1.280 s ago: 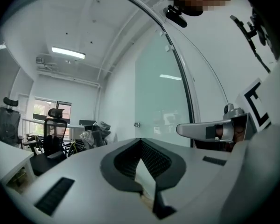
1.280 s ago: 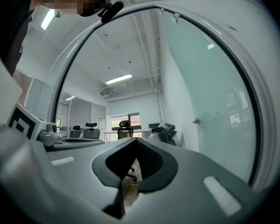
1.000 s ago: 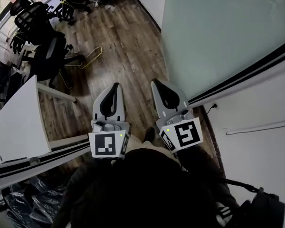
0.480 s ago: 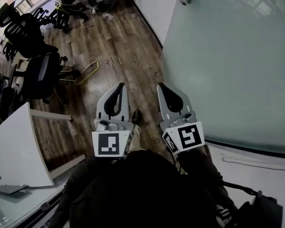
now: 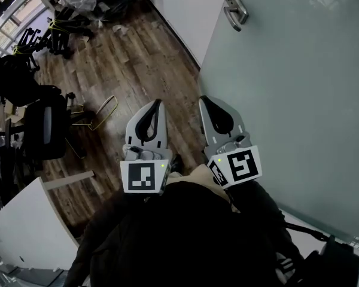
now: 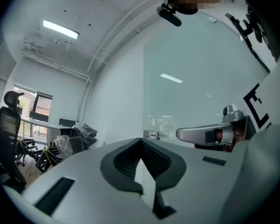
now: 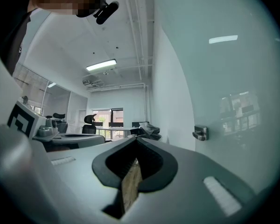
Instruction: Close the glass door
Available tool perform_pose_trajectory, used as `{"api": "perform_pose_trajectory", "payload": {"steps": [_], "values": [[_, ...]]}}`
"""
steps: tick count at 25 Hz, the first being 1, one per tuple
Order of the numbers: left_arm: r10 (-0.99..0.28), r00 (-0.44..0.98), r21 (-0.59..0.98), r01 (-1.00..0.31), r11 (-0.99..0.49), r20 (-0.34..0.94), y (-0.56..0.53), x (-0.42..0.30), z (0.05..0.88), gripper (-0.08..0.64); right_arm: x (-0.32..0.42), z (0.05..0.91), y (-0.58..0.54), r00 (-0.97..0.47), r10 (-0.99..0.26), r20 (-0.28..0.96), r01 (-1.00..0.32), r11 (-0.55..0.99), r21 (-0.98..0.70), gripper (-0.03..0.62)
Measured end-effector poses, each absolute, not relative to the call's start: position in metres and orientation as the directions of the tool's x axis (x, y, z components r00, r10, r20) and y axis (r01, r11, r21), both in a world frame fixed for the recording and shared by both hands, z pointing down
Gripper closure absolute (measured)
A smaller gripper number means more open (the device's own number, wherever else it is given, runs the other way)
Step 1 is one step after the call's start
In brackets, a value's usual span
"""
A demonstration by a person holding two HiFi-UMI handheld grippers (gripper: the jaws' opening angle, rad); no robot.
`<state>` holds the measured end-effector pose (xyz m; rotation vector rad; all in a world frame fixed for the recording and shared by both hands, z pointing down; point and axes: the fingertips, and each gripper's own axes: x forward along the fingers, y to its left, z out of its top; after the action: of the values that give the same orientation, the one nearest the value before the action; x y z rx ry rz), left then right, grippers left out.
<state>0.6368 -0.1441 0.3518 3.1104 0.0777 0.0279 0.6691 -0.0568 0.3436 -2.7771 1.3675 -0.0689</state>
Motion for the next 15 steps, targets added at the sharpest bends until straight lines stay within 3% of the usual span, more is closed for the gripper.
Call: {"api": "perform_pose_trajectory", "payload": {"steps": [15], "values": [[0.170,0.985,-0.005,0.170,-0.985,0.009,-0.148,0.864,0.366,0.563,0.871,0.352,-0.067,0.690,-0.721,-0.057,-0.723,-0.690,-0.034,0.591]]}}
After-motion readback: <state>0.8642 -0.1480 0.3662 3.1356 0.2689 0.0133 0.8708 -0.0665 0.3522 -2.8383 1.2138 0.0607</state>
